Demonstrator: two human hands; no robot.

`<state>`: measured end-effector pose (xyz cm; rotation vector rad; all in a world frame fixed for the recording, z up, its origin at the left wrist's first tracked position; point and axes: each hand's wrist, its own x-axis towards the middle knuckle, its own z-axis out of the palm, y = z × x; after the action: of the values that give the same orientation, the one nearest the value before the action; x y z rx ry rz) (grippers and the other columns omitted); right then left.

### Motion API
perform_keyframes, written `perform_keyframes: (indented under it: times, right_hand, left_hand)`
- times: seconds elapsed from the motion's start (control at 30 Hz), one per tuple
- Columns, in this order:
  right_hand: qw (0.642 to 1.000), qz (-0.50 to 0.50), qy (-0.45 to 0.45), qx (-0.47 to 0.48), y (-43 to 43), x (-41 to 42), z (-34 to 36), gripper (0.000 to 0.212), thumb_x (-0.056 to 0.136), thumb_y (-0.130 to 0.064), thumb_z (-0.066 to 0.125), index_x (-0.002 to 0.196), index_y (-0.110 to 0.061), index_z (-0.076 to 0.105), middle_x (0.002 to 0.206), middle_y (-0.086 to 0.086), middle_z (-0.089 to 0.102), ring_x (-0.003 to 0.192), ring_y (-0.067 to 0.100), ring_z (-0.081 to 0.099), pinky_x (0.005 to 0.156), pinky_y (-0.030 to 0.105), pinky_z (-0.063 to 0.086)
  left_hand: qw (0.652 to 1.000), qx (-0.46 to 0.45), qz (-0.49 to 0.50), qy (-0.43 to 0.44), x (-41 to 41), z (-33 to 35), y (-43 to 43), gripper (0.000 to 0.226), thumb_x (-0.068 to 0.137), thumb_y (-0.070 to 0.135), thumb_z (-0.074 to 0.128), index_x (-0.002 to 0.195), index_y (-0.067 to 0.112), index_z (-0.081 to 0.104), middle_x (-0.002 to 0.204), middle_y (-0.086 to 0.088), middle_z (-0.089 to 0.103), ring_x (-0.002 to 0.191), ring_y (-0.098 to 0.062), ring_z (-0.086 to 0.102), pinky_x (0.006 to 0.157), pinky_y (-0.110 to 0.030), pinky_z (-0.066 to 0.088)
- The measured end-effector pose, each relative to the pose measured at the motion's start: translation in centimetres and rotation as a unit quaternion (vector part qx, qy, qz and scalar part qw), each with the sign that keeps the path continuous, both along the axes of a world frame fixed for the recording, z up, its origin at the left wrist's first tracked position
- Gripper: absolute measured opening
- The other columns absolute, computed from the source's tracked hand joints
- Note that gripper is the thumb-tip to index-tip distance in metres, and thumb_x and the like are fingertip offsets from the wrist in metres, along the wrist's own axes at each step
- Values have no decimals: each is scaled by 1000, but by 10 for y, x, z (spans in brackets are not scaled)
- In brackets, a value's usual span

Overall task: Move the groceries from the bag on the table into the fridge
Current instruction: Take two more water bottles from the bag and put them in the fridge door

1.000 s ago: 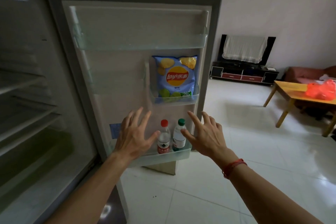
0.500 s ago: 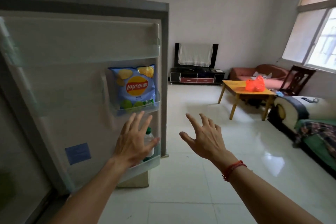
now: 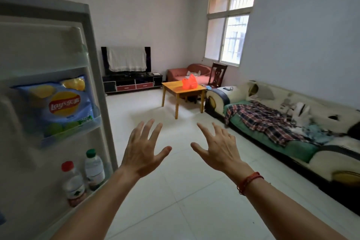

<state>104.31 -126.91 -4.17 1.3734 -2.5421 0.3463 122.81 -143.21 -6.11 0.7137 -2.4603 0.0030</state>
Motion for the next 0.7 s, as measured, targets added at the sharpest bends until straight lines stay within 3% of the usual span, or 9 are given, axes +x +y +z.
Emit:
perform_keyframes:
  times: [0.17,0.33,0.57,0.7]
  right_hand:
    - [998,-58,-7,-16,48,-28,3,84,83,-78,20,158,-40,20,161,19,27,146,35,28,113,56,31]
    - [997,-71,-6,-21,68,-58,-4,76,92,-73,36,158,-42,16,166,16,9,152,36,14,117,58,24]
    - [997,-66,-12,-33,68,-89,-7,85,82,-77,18,158,-41,16,166,15,13,151,35,18,118,59,25]
    - [998,-58,-9,-35,70,-113,-7,79,88,-74,27,159,-40,16,165,16,17,151,35,20,117,58,24]
  left_hand:
    - [998,-18,-53,4,-44,6,27,78,86,71,38,144,19,45,151,-14,40,140,-38,35,106,-58,36]
    - [997,-23,-67,1,-76,7,44,77,86,71,38,142,19,47,150,-15,42,138,-39,37,104,-59,38]
    - [998,-29,-62,3,-108,4,46,76,86,70,39,142,19,47,149,-14,42,138,-38,38,104,-58,39]
    - [998,-30,-56,10,-130,2,43,77,86,71,37,143,19,46,149,-14,42,139,-38,37,104,-57,38]
